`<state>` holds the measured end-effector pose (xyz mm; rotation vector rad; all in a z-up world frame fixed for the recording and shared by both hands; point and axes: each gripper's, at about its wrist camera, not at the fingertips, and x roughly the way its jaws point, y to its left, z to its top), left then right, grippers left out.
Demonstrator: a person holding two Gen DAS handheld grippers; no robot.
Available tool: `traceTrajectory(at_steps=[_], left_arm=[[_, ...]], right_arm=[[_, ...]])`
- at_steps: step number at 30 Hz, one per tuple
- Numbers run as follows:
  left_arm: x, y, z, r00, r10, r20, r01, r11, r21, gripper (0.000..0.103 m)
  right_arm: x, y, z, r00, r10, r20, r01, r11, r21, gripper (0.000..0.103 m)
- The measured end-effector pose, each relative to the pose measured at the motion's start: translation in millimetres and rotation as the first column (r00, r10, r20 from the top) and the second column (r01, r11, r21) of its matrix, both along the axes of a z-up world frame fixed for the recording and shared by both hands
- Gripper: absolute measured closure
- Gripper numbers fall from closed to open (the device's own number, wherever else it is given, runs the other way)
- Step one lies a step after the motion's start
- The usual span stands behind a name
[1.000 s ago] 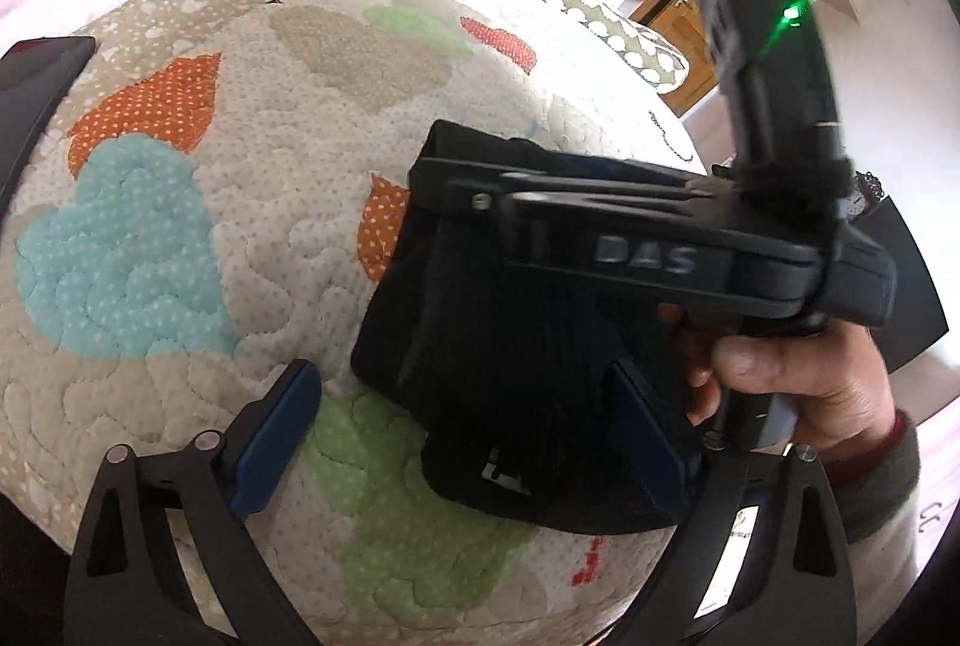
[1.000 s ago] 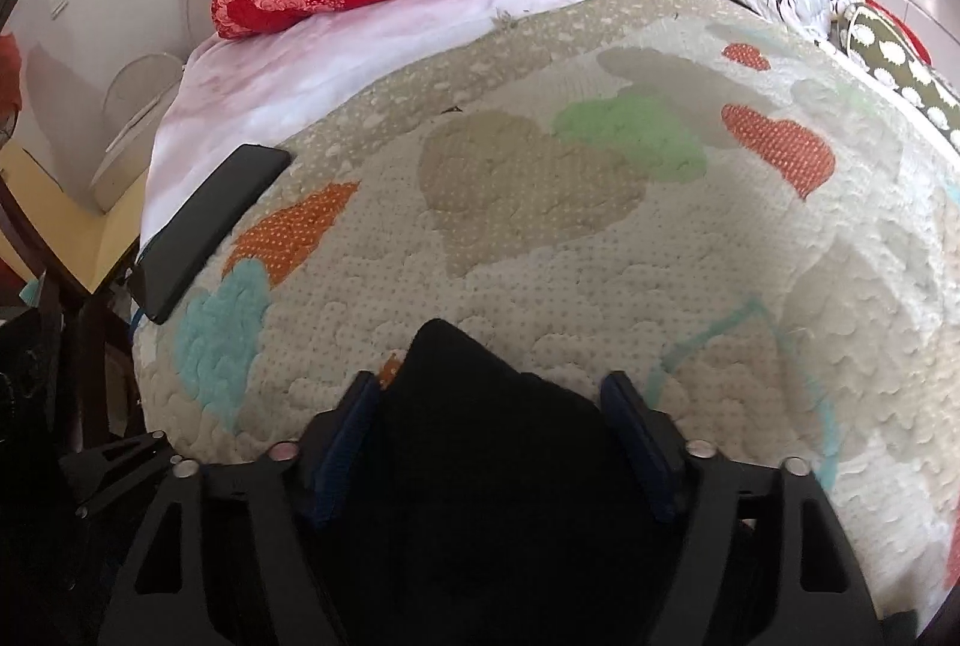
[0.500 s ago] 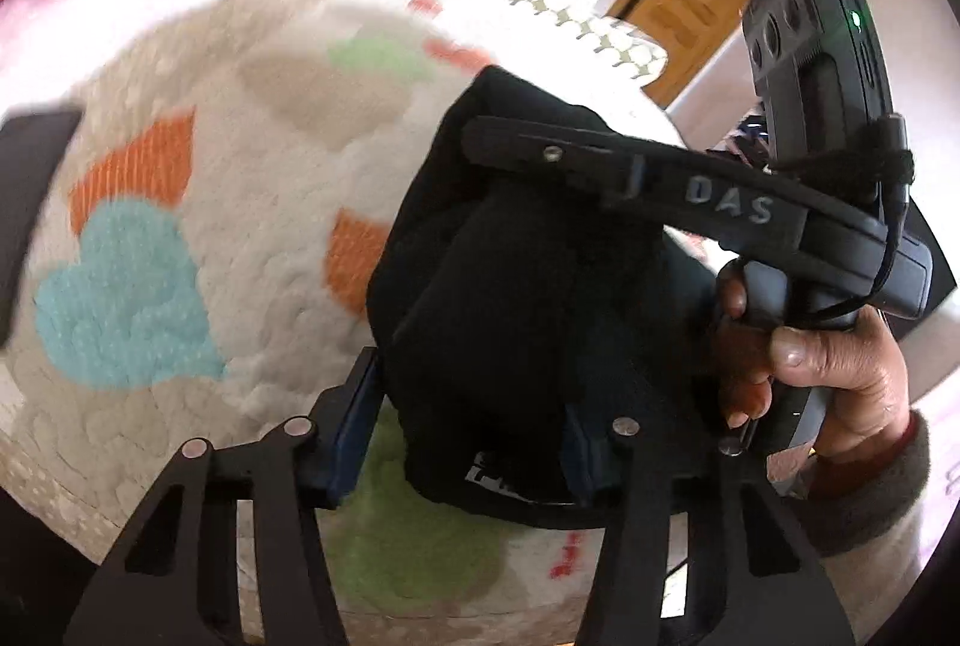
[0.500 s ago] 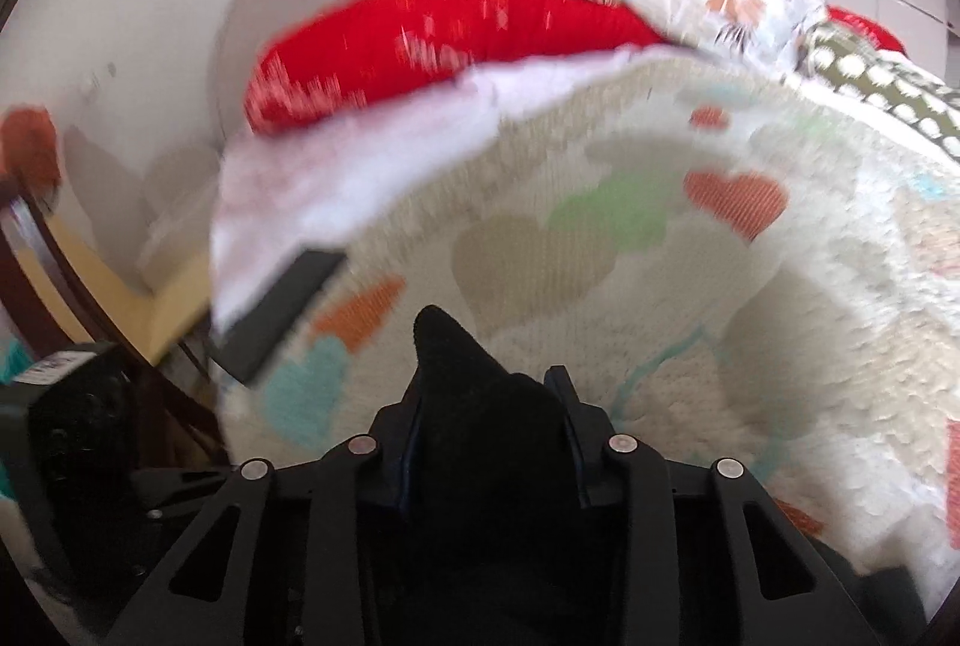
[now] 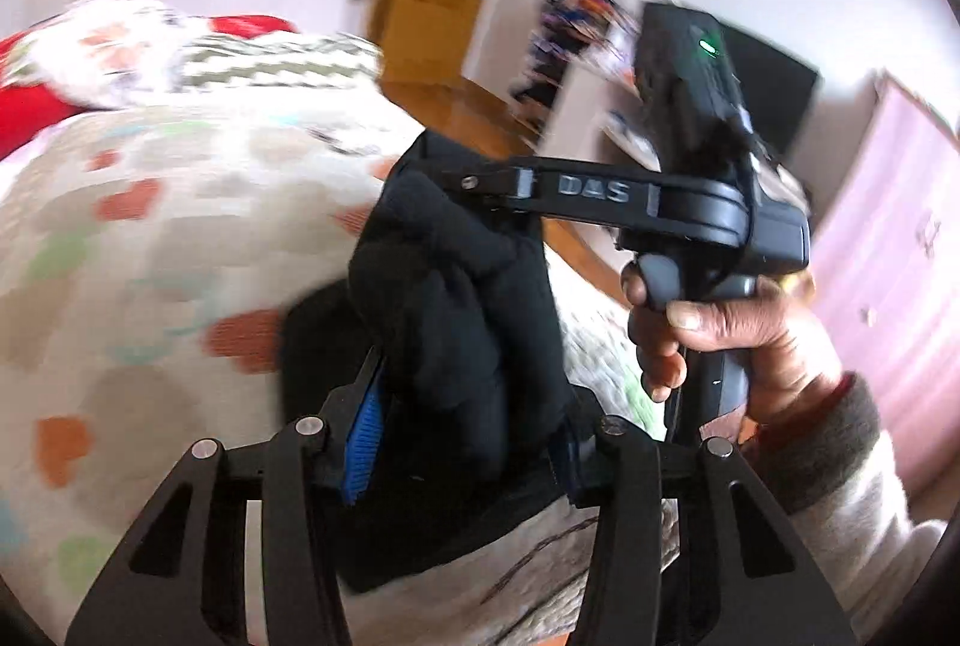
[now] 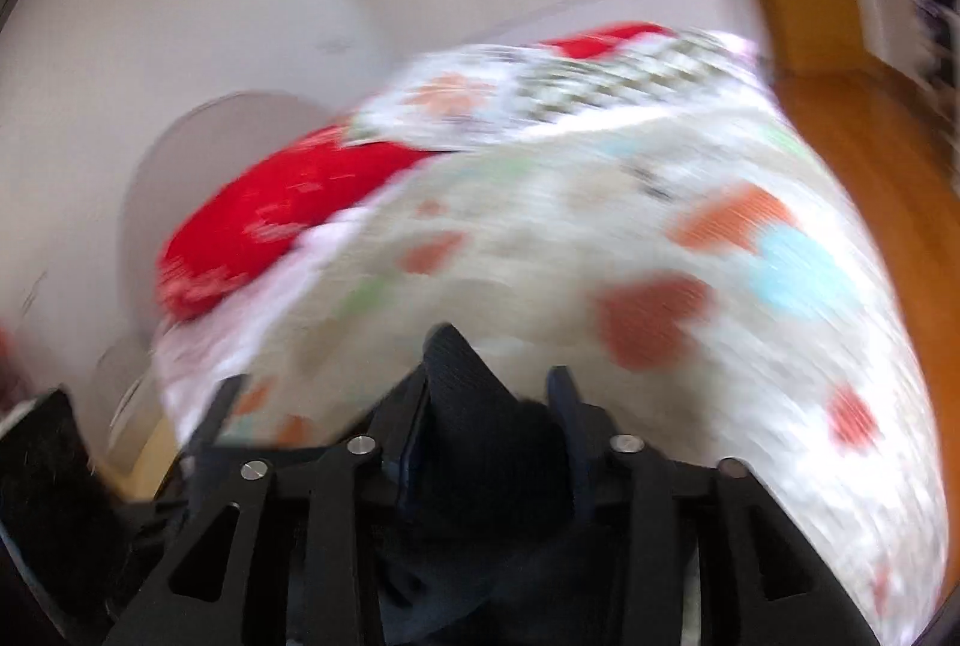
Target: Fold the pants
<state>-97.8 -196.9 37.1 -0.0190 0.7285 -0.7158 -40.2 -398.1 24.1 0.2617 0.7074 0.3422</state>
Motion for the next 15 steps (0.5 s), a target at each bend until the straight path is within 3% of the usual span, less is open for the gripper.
traceTrajectory(at_steps=[2, 4, 7, 9, 12, 15], left_arm=[[9, -27, -20, 0.995, -0.065, -0.075, 0.068, 0.997, 0.029, 0.058], [12, -42, -33, 0.985, -0.105, -0.140, 0.112, 0.993, 0.048, 0.057], [2, -39, -24, 0.985, -0.141, -0.097, 0.148, 0.987, 0.067, 0.042], [-4, -27, -14, 0.984, -0.156, -0.087, 0.159, 0.987, 0.036, 0.027], [-10, -3, 5, 0.988, -0.140, -0.060, 0.140, 0.990, 0.003, 0.024], [-11, 15, 12, 0.994, -0.110, -0.018, 0.110, 0.994, 0.018, 0.020]], right_arm=[[-9, -25, -10, 0.993, -0.110, -0.033, 0.110, 0.994, -0.007, 0.060], [-21, -49, -15, 0.986, -0.161, -0.050, 0.164, 0.983, 0.076, 0.052], [-42, -62, -11, 0.983, -0.182, -0.026, 0.184, 0.974, 0.132, 0.031], [-50, -57, -10, 0.988, -0.148, -0.031, 0.151, 0.979, 0.138, 0.025], [-58, -47, -11, 0.992, -0.113, -0.052, 0.120, 0.982, 0.149, 0.022], [-65, -44, -14, 0.994, -0.096, -0.053, 0.104, 0.976, 0.193, 0.018]])
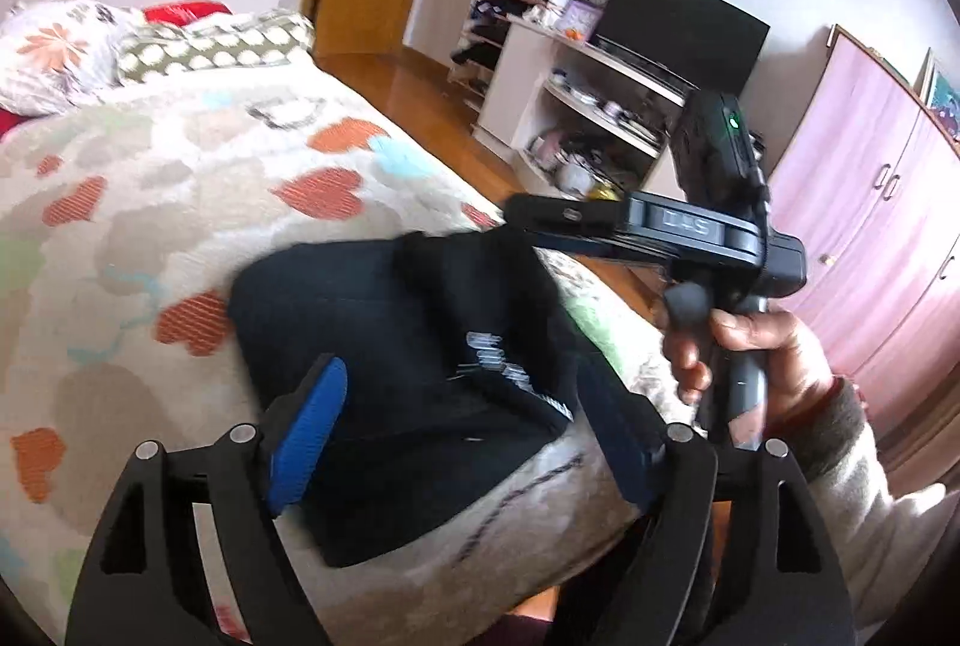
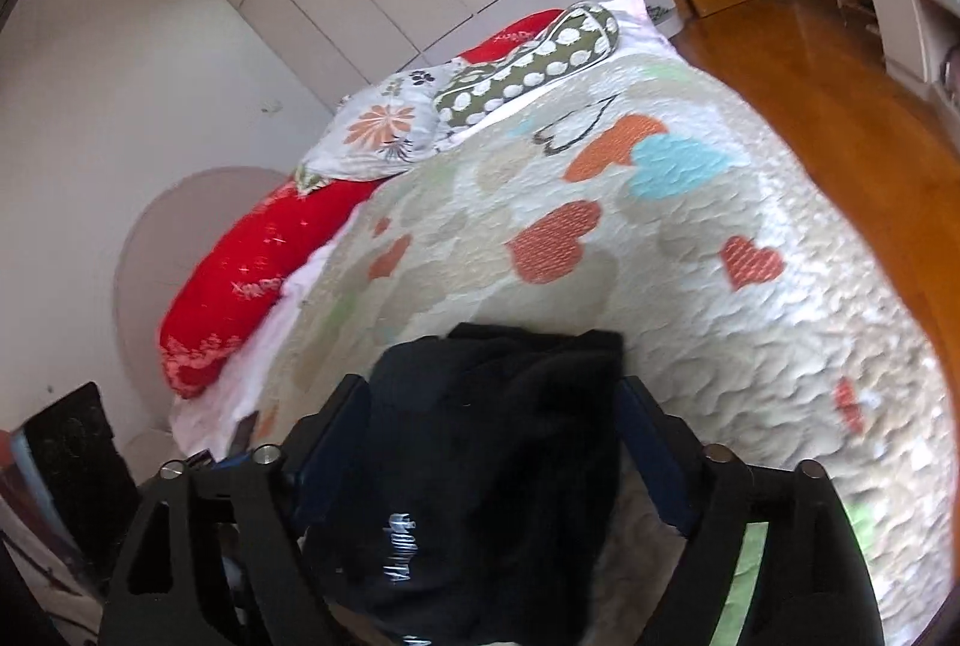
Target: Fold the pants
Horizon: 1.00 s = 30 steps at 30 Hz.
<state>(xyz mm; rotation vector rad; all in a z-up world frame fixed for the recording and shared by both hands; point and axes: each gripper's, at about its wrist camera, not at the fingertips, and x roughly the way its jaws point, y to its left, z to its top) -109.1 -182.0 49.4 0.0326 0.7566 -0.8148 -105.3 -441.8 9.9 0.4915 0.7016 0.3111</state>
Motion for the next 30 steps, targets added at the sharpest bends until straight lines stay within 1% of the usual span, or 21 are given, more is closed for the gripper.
traceTrajectory(at_steps=[1, 3, 6, 8, 9, 10, 12, 13, 15, 16, 18, 20, 21, 22, 23, 24, 25, 26, 27, 28, 30], left_arm=[[3, 4, -2, 1.000, 0.020, 0.014, -0.021, 1.000, 0.016, 0.020], [11, -2, -12, 0.999, 0.047, 0.014, -0.048, 0.998, 0.042, 0.020], [23, -6, -30, 0.997, 0.071, -0.031, -0.069, 0.996, 0.054, 0.020], [25, -9, -46, 0.995, 0.087, -0.040, -0.083, 0.993, 0.085, 0.020], [28, -8, -51, 0.995, 0.091, -0.048, -0.086, 0.991, 0.101, 0.020], [31, -11, -59, 0.994, 0.096, -0.058, -0.089, 0.990, 0.110, 0.020], [27, -4, -63, 0.991, 0.112, -0.074, -0.104, 0.988, 0.115, 0.020], [29, -2, -64, 0.989, 0.127, -0.082, -0.117, 0.987, 0.108, 0.020], [26, 5, -59, 0.986, 0.151, -0.071, -0.144, 0.985, 0.093, 0.020], [26, 9, -54, 0.984, 0.170, -0.054, -0.165, 0.983, 0.080, 0.020], [24, 15, -45, 0.980, 0.196, -0.028, -0.194, 0.979, 0.060, 0.020], [26, 17, -39, 0.977, 0.211, -0.008, -0.211, 0.976, 0.050, 0.020], [29, 16, -40, 0.977, 0.213, -0.005, -0.212, 0.976, 0.056, 0.020], [32, 14, -41, 0.976, 0.218, 0.003, -0.218, 0.973, 0.070, 0.020], [35, 13, -42, 0.975, 0.221, 0.006, -0.221, 0.972, 0.080, 0.020], [40, 11, -45, 0.974, 0.227, 0.002, -0.227, 0.969, 0.094, 0.020], [45, 10, -47, 0.973, 0.232, -0.010, -0.230, 0.968, 0.100, 0.020], [50, 10, -50, 0.972, 0.236, -0.022, -0.233, 0.967, 0.102, 0.020], [54, 10, -51, 0.970, 0.242, -0.033, -0.237, 0.966, 0.105, 0.020], [58, 10, -52, 0.968, 0.247, -0.039, -0.241, 0.965, 0.107, 0.020], [62, 10, -51, 0.968, 0.250, -0.039, -0.244, 0.963, 0.114, 0.020]], right_arm=[[2, 3, -2, 1.000, 0.003, -0.009, -0.003, 1.000, -0.001, 0.017], [3, 8, -5, 1.000, 0.004, -0.029, -0.004, 1.000, -0.023, 0.017], [11, 17, -17, 0.996, 0.007, -0.088, -0.013, 0.998, -0.068, 0.017], [16, 30, -27, 0.992, 0.050, -0.112, -0.063, 0.991, -0.117, 0.022], [18, 38, -30, 0.991, 0.062, -0.116, -0.080, 0.983, -0.163, 0.038], [19, 45, -31, 0.991, 0.068, -0.117, -0.090, 0.976, -0.199, 0.057], [19, 52, -27, 0.988, 0.112, -0.104, -0.131, 0.972, -0.195, 0.069], [19, 59, -18, 0.986, 0.152, -0.072, -0.163, 0.968, -0.191, 0.071], [19, 67, -3, 0.979, 0.201, -0.014, -0.200, 0.964, -0.176, 0.072], [19, 67, 5, 0.972, 0.234, 0.036, -0.227, 0.965, -0.131, 0.072], [23, 62, 10, 0.967, 0.238, 0.090, -0.231, 0.970, -0.080, 0.073], [28, 53, 4, 0.978, 0.197, 0.074, -0.192, 0.979, -0.067, 0.073], [32, 44, -8, 0.985, 0.166, 0.041, -0.163, 0.985, -0.063, 0.073], [35, 41, -17, 0.990, 0.143, 0.007, -0.142, 0.987, -0.081, 0.073], [37, 37, -29, 0.993, 0.107, -0.045, -0.112, 0.985, -0.131, 0.073], [36, 33, -42, 0.993, 0.059, -0.098, -0.077, 0.980, -0.184, 0.068], [32, 27, -47, 0.994, 0.041, -0.106, -0.060, 0.983, -0.174, 0.066], [25, 19, -48, 0.995, 0.032, -0.094, -0.044, 0.991, -0.128, 0.065], [17, 12, -46, 0.996, 0.023, -0.083, -0.031, 0.995, -0.097, 0.060], [6, 7, -41, 0.997, 0.010, -0.072, -0.018, 0.994, -0.106, 0.053], [-10, 5, -34, 0.998, 0.002, -0.061, -0.011, 0.989, -0.149, 0.052]])
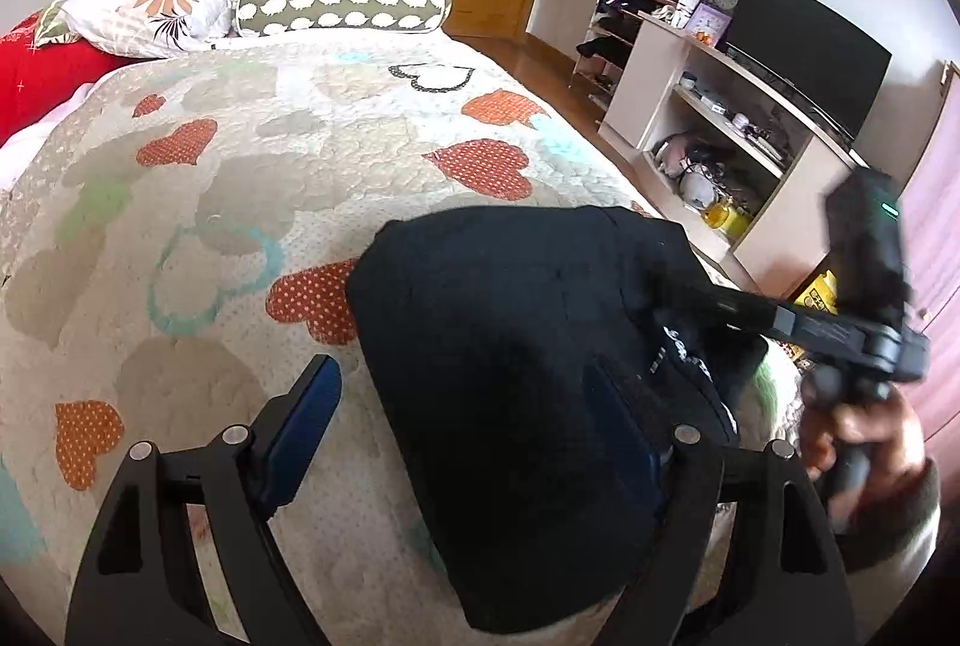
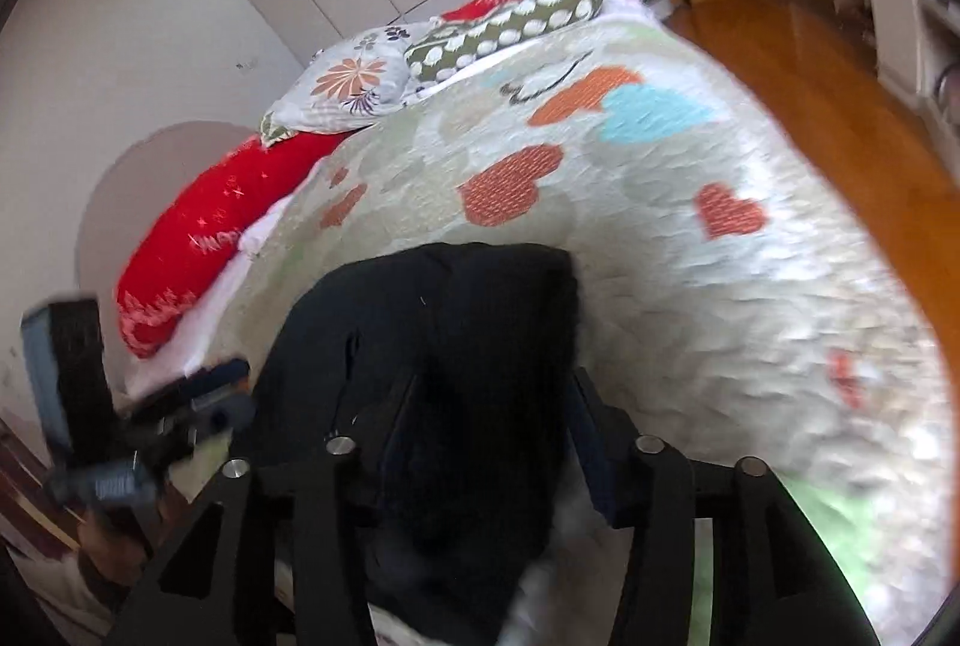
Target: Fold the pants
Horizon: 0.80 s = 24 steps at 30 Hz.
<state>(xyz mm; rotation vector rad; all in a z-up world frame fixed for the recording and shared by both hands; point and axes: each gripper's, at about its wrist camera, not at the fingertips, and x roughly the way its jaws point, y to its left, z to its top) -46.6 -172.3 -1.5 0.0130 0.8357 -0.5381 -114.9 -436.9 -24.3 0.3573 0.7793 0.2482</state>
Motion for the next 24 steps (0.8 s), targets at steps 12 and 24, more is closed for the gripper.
traceTrajectory(at_steps=[12, 24], left_arm=[[10, -16, -14, 1.000, 0.020, -0.007, -0.019, 0.997, 0.077, 0.020], [5, -16, -19, 1.000, 0.028, -0.009, -0.027, 0.996, 0.083, 0.020]], right_arm=[[-30, 43, 2, 0.995, 0.092, -0.046, -0.100, 0.967, -0.234, 0.066], [-37, 30, 14, 0.999, 0.040, -0.019, -0.044, 0.979, -0.198, 0.061]])
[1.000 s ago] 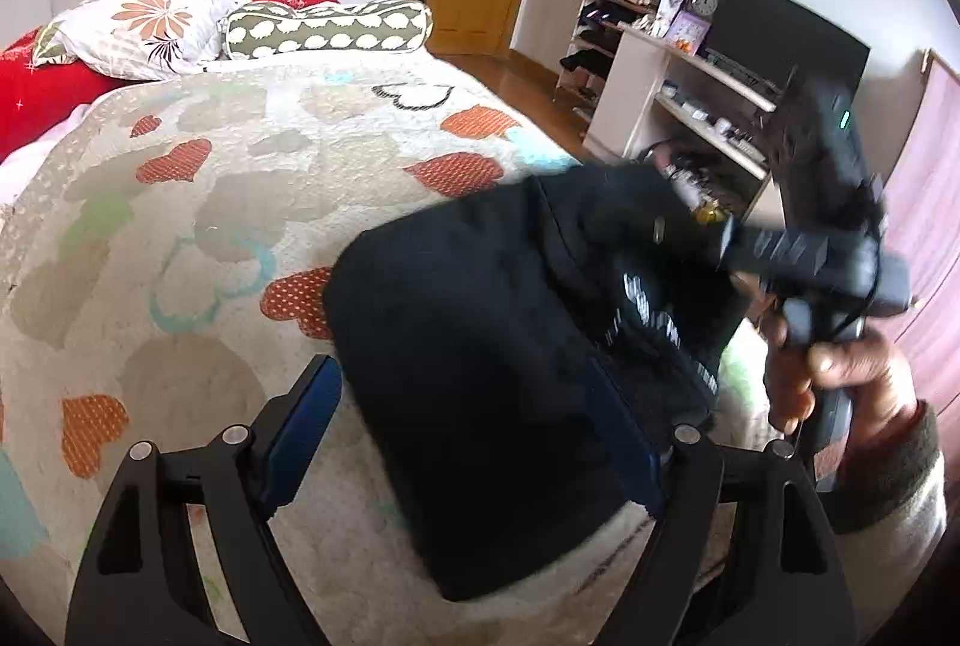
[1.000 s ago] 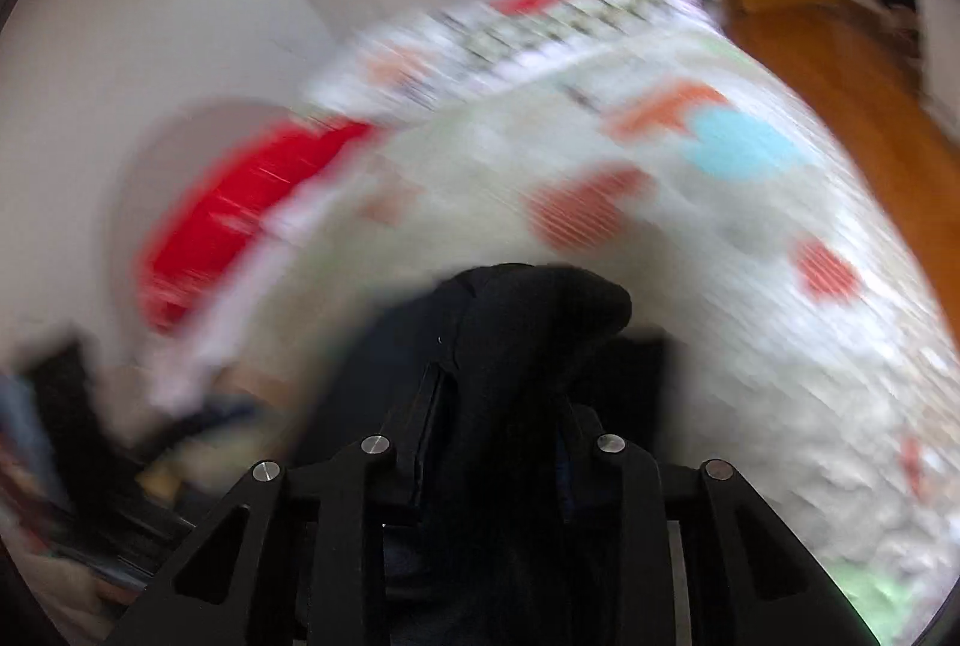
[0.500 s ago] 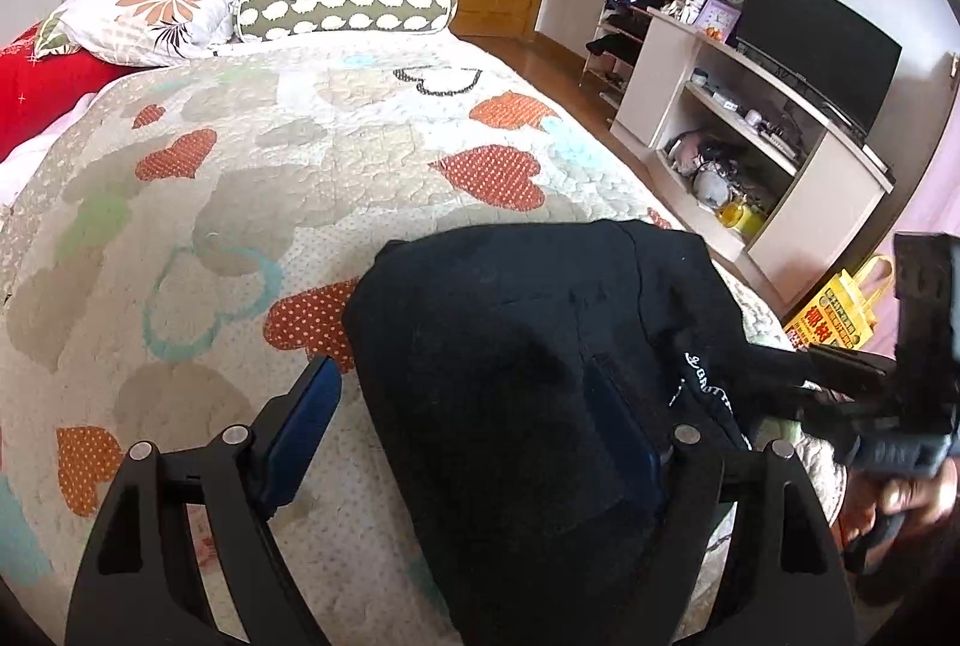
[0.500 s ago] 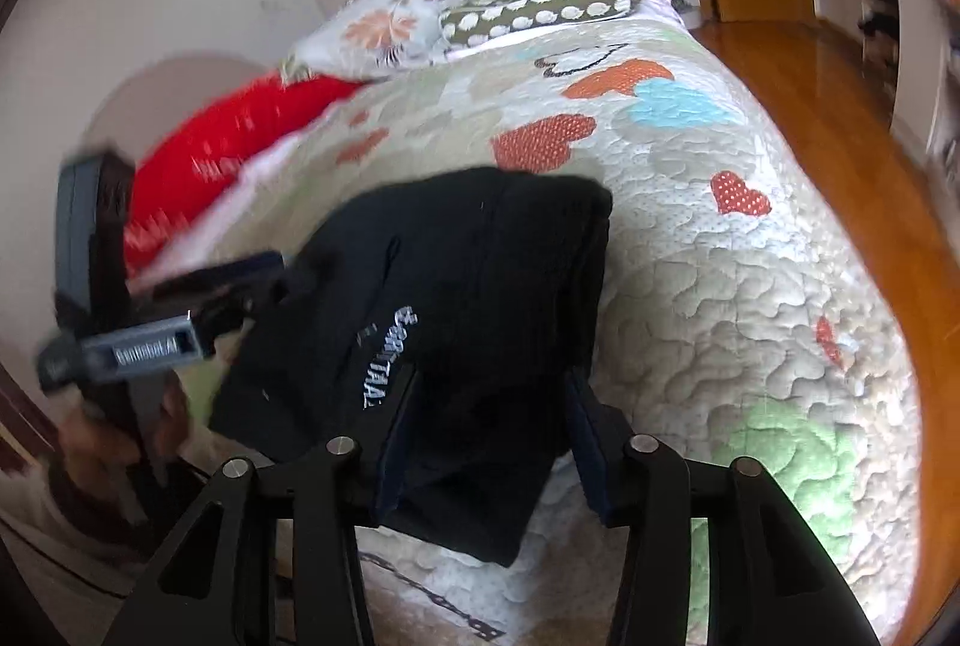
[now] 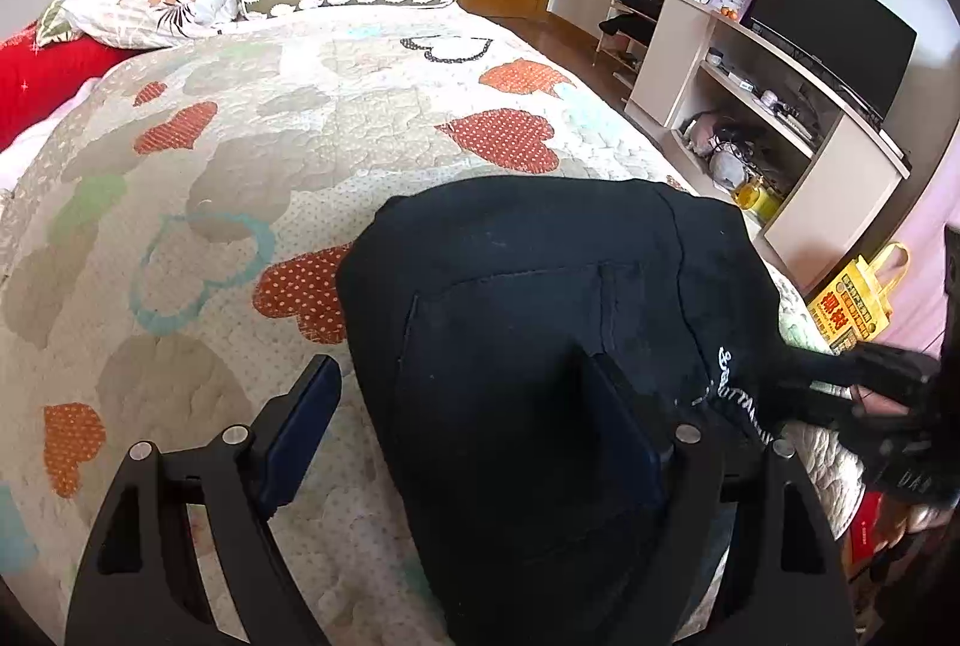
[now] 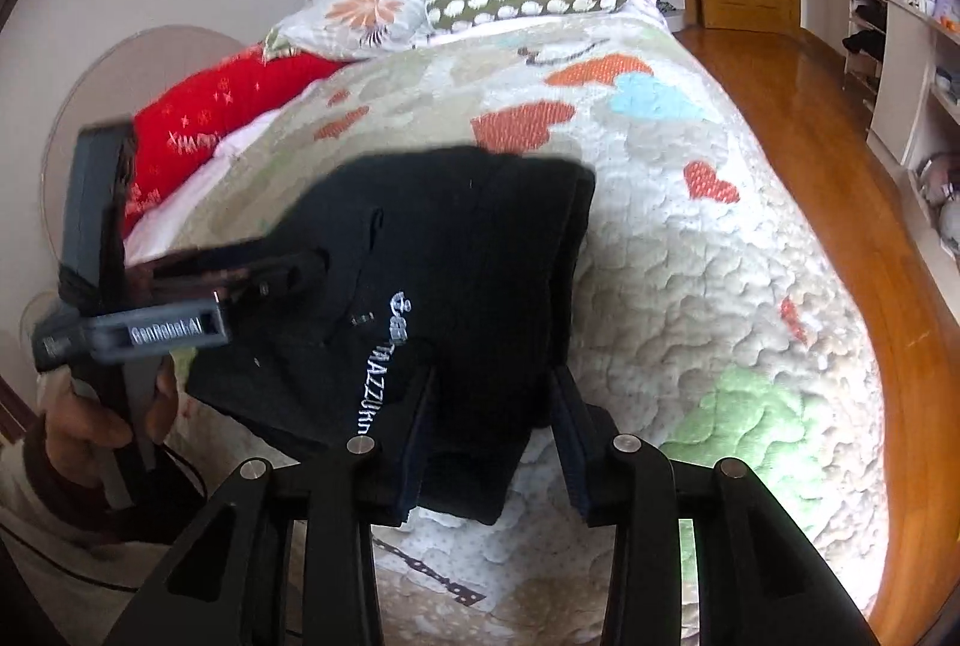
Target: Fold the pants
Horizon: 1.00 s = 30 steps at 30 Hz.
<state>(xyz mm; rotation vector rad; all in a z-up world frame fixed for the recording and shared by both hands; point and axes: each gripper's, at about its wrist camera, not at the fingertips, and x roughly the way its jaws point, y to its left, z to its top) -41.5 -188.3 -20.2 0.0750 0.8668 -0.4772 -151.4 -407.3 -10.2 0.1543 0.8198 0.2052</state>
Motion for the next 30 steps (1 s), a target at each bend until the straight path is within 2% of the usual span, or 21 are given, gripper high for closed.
traceTrajectory(at_steps=[1, 3, 11, 14, 15, 18, 22, 25, 29, 30], left_arm=[[-1, 1, 2, 1.000, 0.002, 0.005, -0.002, 1.000, 0.002, 0.020], [-3, 3, 6, 1.000, 0.006, 0.012, -0.006, 1.000, -0.003, 0.020], [-1, 4, 12, 0.999, 0.020, 0.044, -0.020, 1.000, 0.011, 0.020], [6, 4, 9, 0.999, 0.027, 0.036, -0.027, 1.000, 0.015, 0.020], [8, 4, 8, 0.999, 0.028, 0.034, -0.028, 0.999, 0.018, 0.020], [17, 2, 4, 0.999, 0.033, 0.031, -0.034, 0.999, 0.027, 0.020], [33, 4, 0, 0.998, 0.058, 0.015, -0.059, 0.998, 0.025, 0.019], [41, 1, -7, 0.998, 0.066, 0.009, -0.067, 0.997, 0.048, 0.008], [41, 1, -16, 0.998, 0.060, 0.002, -0.060, 0.997, 0.043, 0.006], [41, 2, -16, 0.998, 0.061, -0.002, -0.061, 0.997, 0.040, 0.006]], right_arm=[[1, -3, 5, 1.000, -0.011, 0.021, 0.011, 1.000, 0.018, 0.054], [6, -6, 10, 0.999, -0.037, 0.040, 0.035, 0.999, 0.029, 0.047], [50, 5, 2, 0.999, -0.045, 0.007, 0.045, 0.999, -0.013, 0.047], [64, 6, -8, 0.999, -0.043, -0.018, 0.043, 0.999, -0.004, 0.051], [66, 8, -9, 1.000, -0.026, -0.014, 0.026, 1.000, 0.007, 0.060], [70, 12, -7, 1.000, 0.014, 0.000, -0.014, 0.998, 0.061, 0.070], [78, 12, -8, 1.000, 0.017, -0.001, -0.017, 0.998, 0.054, 0.072], [79, 8, -18, 1.000, -0.007, -0.016, 0.007, 0.999, 0.033, 0.072], [70, -2, -21, 0.999, -0.032, -0.003, 0.032, 0.996, 0.087, 0.071], [66, -3, -19, 0.999, -0.034, -0.001, 0.034, 0.996, 0.088, 0.067]])
